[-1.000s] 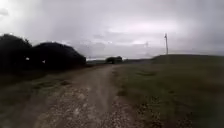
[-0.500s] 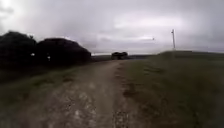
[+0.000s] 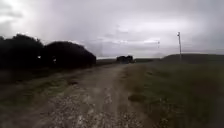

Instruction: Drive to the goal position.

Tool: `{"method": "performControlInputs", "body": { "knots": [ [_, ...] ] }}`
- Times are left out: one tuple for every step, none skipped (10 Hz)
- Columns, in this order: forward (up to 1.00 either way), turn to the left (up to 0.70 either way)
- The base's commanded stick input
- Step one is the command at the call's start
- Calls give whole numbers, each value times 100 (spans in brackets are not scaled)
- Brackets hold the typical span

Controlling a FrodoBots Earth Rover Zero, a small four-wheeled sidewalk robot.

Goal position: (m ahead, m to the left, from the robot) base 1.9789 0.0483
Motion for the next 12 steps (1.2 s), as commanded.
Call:
{"method": "performControlInputs", "body": {
  "knots": [
    [50, 35],
    [50, 13],
    [50, 0],
    [50, 0],
    [50, 0],
    [50, 0],
    [50, 0],
    [50, 0],
    [50, 0],
    [50, 0],
    [50, 0],
    [50, 0]
  ]
}}
